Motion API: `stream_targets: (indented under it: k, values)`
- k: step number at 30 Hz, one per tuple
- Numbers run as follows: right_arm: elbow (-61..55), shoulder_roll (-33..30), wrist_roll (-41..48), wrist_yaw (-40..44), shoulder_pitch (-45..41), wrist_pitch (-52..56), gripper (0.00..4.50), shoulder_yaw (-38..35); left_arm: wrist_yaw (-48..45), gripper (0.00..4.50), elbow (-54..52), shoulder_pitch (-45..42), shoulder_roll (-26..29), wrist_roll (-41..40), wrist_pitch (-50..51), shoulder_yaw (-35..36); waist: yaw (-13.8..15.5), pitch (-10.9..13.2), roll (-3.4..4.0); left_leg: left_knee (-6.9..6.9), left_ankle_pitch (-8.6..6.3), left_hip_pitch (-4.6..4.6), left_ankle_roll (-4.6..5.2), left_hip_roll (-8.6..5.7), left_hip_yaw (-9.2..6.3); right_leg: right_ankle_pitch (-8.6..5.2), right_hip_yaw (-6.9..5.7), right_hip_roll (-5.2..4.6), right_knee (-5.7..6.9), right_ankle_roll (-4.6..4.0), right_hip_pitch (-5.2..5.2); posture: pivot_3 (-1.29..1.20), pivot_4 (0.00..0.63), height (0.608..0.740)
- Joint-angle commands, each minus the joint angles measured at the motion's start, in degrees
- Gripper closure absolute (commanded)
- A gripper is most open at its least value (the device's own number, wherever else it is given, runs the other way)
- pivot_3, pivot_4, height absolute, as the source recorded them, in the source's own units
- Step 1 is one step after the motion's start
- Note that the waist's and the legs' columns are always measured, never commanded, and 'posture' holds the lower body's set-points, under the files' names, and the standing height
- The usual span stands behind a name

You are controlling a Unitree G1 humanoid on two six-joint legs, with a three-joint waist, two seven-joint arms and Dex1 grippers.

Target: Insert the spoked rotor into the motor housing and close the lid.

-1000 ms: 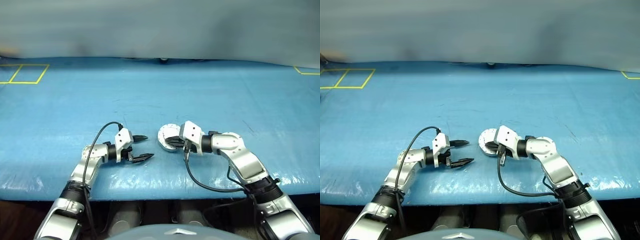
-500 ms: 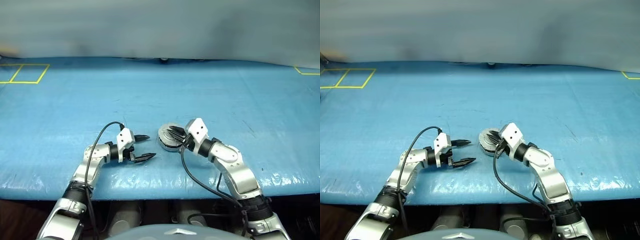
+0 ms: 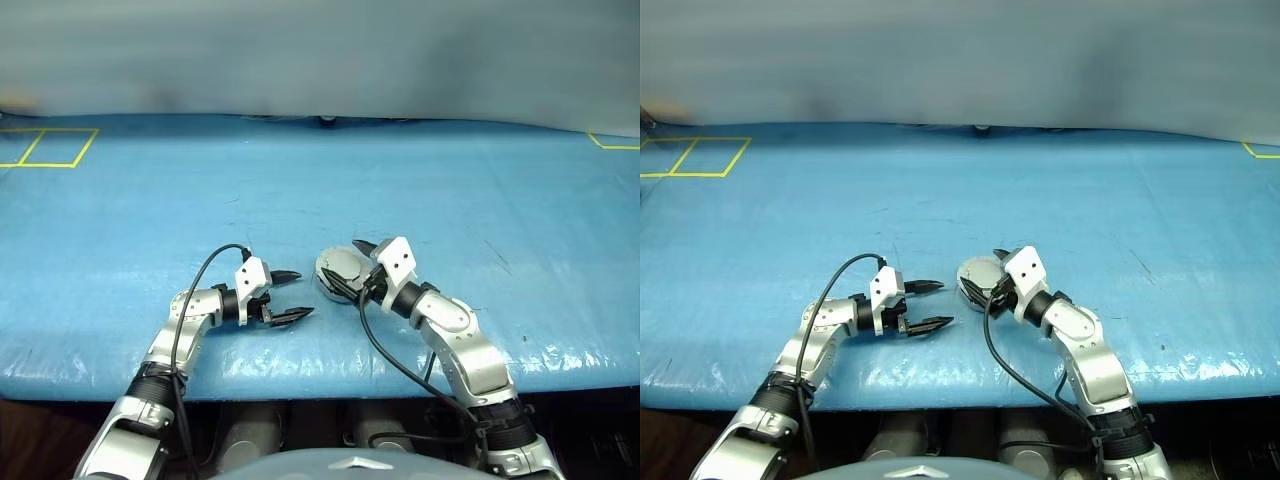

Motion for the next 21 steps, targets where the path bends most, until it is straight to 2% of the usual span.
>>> stream_targets:
  k: [1, 11, 14, 17, 21]
  values:
    - [-0.2, 0.5, 0.8, -0.1, 0.3, -0.1, 0.03, -0.3, 0.1, 0.56, -1.6, -0.4, -0.3, -0.4, -1.3, 0.1, 0.0, 0.0, 0.00, 0.00, 0.00, 0.00, 0.00, 0.00, 0.00, 0.00, 0.00, 0.00, 0.00, 0.00, 0.00, 0.00, 0.150, 0.740]
    - [2.2, 0.9, 0.0, -0.4, 2.1, 0.3, 0.03, 0.8, 0.7, 0.56, -1.1, -0.4, -0.4, -0.3, -2.3, 0.3, -0.1, 0.0, 0.00, 0.00, 0.00, 0.06, 0.00, 0.01, 0.00, -0.08, 0.00, 0.01, 0.00, 0.12, 0.06, 0.00, 0.150, 0.740]
    - [2.4, 0.9, 0.0, -0.6, 2.3, 0.2, 0.63, 0.6, 0.7, 0.56, -1.1, -0.4, -0.5, -0.3, -2.4, 0.3, -0.1, 0.0, 0.00, 0.00, 0.00, 0.11, 0.00, 0.00, 0.00, -0.15, 0.00, 0.01, 0.00, 0.24, 0.11, 0.00, 0.150, 0.740]
    - [1.8, 0.8, 0.3, -0.5, 2.3, 0.3, 1.49, 0.4, 0.7, 0.56, -0.9, -0.4, -0.5, -0.3, -2.5, 0.3, -0.1, 0.0, 0.00, 0.00, 0.00, 0.11, 0.00, 0.01, 0.00, -0.15, 0.00, 0.01, 0.00, 0.25, 0.11, 0.00, 0.150, 0.740]
    - [0.4, 0.0, 0.2, 0.0, 1.6, 0.7, 1.48, 0.4, 0.7, 0.56, -0.4, -0.6, -0.4, -0.2, -2.8, 0.3, -0.1, 0.0, 0.00, 0.00, 0.00, 0.11, 0.00, 0.01, 0.00, -0.15, 0.00, 0.01, 0.00, 0.24, 0.11, 0.00, 0.150, 0.740]
